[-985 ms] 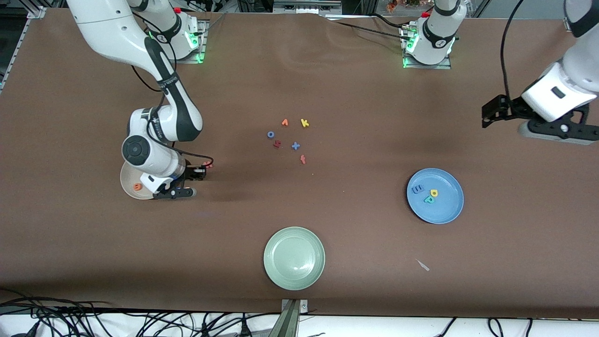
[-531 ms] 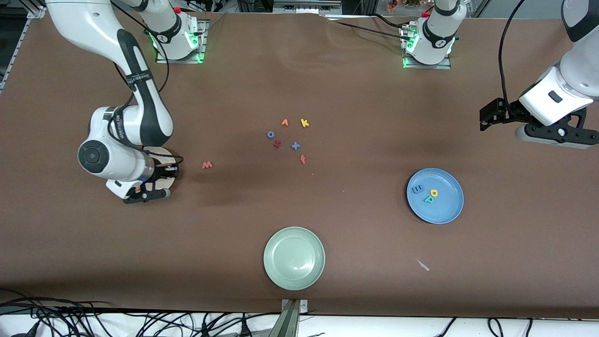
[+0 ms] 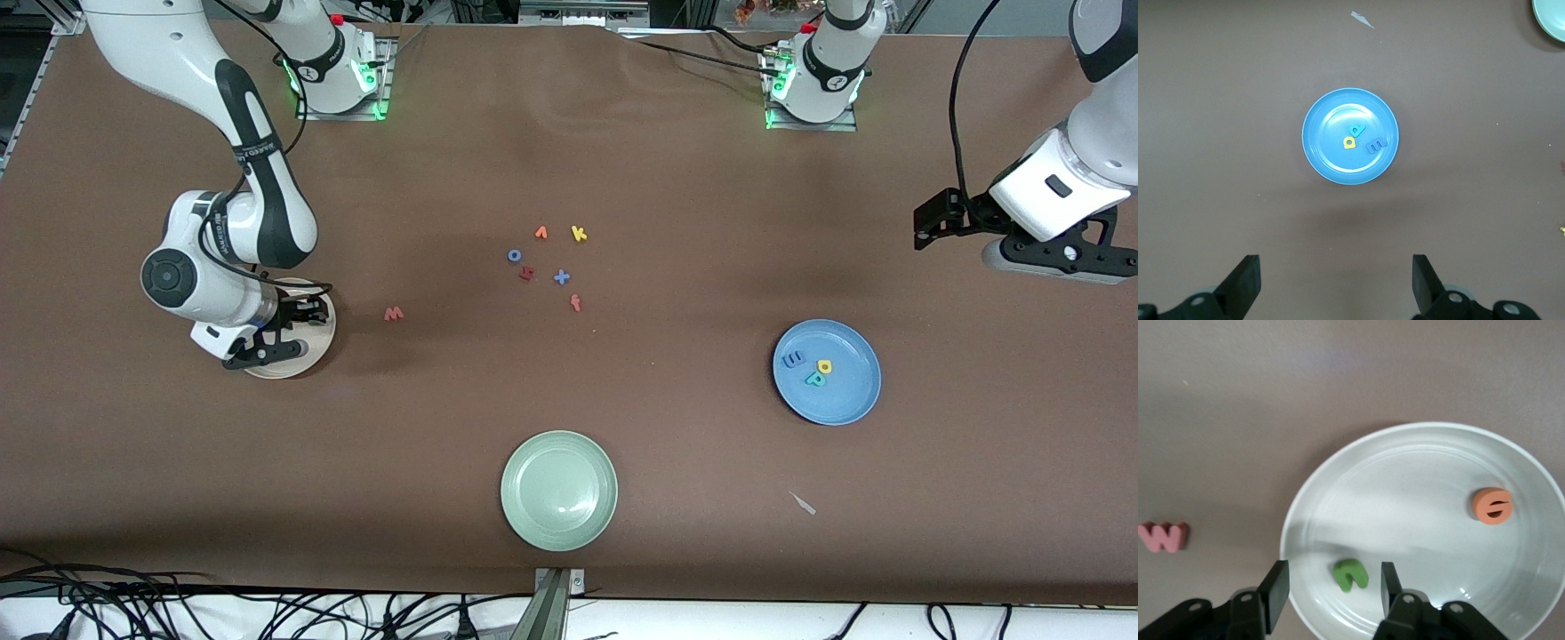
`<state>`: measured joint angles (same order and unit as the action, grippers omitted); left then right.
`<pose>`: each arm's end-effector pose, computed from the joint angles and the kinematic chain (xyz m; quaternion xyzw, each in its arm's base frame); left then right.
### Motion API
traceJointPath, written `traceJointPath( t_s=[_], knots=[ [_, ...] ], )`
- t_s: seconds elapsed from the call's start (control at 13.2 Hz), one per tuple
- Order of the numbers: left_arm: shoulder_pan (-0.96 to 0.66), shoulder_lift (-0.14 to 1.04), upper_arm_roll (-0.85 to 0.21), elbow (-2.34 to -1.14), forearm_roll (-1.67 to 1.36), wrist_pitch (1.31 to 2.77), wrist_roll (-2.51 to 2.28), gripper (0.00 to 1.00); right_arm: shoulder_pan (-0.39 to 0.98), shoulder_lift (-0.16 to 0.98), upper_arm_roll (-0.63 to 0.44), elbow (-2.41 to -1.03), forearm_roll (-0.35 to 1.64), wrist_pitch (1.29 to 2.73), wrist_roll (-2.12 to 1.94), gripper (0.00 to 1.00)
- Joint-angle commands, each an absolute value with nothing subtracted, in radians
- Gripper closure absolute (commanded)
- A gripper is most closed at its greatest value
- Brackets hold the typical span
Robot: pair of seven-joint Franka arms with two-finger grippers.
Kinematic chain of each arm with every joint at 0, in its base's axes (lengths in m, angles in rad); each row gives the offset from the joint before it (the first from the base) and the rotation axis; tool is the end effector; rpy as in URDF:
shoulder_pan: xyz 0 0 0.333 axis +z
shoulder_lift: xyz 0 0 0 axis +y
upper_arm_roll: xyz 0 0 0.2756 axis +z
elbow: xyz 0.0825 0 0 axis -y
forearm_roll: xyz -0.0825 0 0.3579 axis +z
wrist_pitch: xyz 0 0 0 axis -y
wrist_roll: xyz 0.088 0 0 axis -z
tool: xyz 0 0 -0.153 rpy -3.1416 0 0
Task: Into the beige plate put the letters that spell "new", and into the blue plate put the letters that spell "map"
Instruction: 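Move the right gripper to the pink W and grasp it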
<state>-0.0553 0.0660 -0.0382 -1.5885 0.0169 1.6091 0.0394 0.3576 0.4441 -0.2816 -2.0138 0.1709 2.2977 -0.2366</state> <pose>0.5429 -0.0479 0.4981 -0.9975 0.0669 0.0225 0.0078 0.5469 0.0453 0.1650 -0.9923 -0.1033 0.0681 0.0046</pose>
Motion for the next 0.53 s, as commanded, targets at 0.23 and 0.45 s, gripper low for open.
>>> traceJointPath(
  t_s=[0.23, 0.45],
  knots=[
    [-0.051, 0.081, -0.037, -1.554, 0.02, 1.591, 0.029, 0.0, 0.414, 0.411, -0.183, -2.017, 0.164, 2.29, 0.036, 0.36],
    [-0.049, 0.081, -0.037, -1.554, 0.023, 1.591, 0.029, 0.0, 0.477, 0.433, -0.183, -2.028, 0.163, 2.345, 0.138, 0.36]
  ],
)
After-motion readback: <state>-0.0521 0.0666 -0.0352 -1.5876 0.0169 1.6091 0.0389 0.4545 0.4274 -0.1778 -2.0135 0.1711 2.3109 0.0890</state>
